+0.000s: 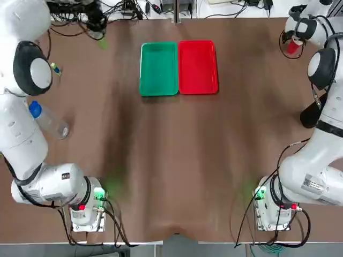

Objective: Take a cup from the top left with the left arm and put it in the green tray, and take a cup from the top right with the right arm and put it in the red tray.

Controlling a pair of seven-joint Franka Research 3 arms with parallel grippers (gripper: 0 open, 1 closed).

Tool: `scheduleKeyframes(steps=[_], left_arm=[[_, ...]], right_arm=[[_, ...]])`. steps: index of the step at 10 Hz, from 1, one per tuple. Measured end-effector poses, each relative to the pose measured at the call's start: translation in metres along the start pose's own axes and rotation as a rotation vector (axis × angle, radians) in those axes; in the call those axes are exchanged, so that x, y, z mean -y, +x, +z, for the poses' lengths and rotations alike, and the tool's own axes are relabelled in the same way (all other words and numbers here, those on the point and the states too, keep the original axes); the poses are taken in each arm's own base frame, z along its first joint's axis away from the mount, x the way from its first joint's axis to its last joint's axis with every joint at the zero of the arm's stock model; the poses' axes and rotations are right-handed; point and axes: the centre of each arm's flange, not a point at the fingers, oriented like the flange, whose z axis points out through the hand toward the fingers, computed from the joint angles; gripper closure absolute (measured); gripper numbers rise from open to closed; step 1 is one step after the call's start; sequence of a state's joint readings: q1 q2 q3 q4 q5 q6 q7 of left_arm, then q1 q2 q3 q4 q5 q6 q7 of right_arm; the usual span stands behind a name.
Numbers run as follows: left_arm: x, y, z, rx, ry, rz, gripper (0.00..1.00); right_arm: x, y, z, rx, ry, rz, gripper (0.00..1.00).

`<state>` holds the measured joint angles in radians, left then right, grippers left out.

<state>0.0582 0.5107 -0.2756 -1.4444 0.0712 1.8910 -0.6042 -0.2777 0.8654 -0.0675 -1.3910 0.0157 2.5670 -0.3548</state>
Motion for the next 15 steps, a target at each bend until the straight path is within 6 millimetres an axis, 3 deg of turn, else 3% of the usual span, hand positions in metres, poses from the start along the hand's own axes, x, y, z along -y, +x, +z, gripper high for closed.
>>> scheduleKeyframes(steps=[2,4,6,7,9,11,13,15], left_arm=[[-0.083,-0.06,0.006,0.004,0.001,-0.067,0.98],[-0.151,-0.115,0.009,-0.028,-0.036,-0.139,0.98],[-0.2,-0.147,0.032,-0.057,-0.076,-0.163,0.98],[-0.217,-0.155,0.059,-0.067,-0.057,-0.157,0.98],[-0.24,-0.162,0.112,-0.101,-0.052,-0.131,0.98],[-0.248,-0.162,0.147,-0.108,-0.058,-0.12,0.98],[-0.25,-0.166,0.169,-0.094,-0.039,-0.113,0.96],[-0.25,-0.162,0.169,-0.099,-0.043,-0.116,0.87]], right_arm=[[-0.018,-0.006,0.0,0.003,-0.008,-0.034,0.51],[-0.025,-0.008,-0.001,0.004,-0.01,-0.055,0.73],[-0.021,-0.009,0.002,0.035,0.007,-0.094,0.87],[-0.018,-0.01,0.003,0.053,0.015,-0.111,0.93],[-0.007,-0.006,-0.001,0.105,0.038,-0.133,0.98],[0.028,0.009,-0.026,0.188,0.078,-0.063,0.98],[0.083,0.033,-0.085,0.262,0.093,0.093,0.98],[0.152,0.053,-0.153,0.295,0.083,0.32,0.98]])
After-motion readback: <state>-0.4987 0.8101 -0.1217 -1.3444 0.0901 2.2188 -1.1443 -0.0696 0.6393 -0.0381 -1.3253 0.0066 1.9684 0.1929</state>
